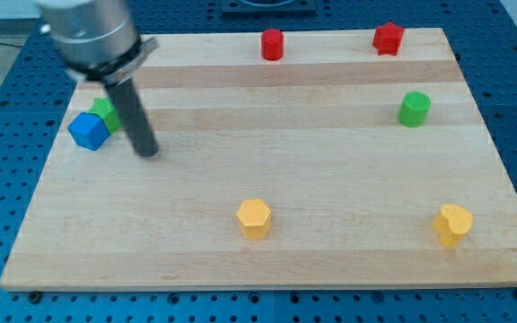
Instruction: Push the blue triangle into the green star
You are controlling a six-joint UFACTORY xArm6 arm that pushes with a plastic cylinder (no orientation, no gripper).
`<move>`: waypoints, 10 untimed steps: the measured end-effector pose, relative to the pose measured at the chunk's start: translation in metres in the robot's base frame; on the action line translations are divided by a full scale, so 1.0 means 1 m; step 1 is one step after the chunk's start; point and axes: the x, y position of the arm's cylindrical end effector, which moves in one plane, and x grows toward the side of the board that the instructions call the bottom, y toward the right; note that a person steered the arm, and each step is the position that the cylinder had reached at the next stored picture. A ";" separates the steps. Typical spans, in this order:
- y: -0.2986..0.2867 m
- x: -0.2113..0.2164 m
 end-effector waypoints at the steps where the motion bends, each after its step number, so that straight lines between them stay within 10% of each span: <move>1: 0.001 -0.099; 3: 0.007 -0.229; 5: -0.090 -0.231; 10: -0.048 -0.155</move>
